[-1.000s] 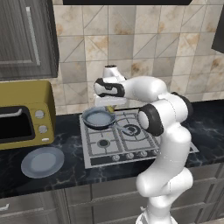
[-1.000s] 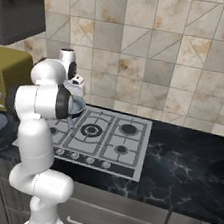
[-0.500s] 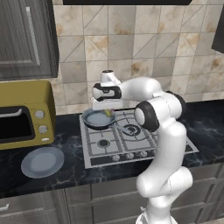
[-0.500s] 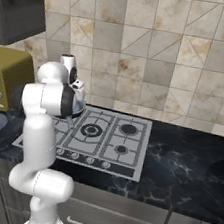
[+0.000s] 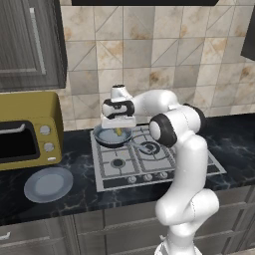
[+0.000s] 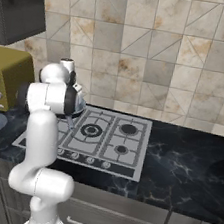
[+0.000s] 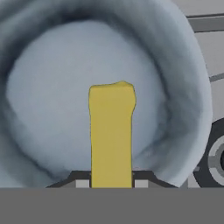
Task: Pick up the butter stick and place it in the pan. Then turn on the burner for the pan.
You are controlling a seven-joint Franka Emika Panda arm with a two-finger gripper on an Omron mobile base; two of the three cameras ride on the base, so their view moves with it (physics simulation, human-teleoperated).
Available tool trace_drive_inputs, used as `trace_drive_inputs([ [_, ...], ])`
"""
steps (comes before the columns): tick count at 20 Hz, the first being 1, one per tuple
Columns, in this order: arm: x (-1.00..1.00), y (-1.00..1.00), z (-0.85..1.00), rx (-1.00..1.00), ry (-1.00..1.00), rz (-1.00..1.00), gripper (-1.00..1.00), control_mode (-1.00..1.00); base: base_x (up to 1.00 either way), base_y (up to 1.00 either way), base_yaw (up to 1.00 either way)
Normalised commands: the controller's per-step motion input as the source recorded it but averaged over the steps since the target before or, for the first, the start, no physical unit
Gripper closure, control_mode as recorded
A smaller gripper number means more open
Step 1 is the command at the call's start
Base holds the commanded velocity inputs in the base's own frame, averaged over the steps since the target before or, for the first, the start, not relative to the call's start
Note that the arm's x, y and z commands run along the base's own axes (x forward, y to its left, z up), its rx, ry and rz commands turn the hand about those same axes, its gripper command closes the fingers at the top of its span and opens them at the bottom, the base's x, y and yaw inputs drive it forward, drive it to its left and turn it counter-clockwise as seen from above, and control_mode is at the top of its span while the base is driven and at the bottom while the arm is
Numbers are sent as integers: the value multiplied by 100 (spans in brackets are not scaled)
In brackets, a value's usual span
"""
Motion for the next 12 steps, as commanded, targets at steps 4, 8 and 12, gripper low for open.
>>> trace_drive_inputs([
  [4, 15, 13, -22, 0, 0, -2, 100, -100, 0, 0, 0],
  [8, 17, 13, -21, 0, 0, 0, 100, -100, 0, 0, 0],
  [12, 21, 6, -20, 0, 0, 0, 100, -100, 0, 0, 0],
])
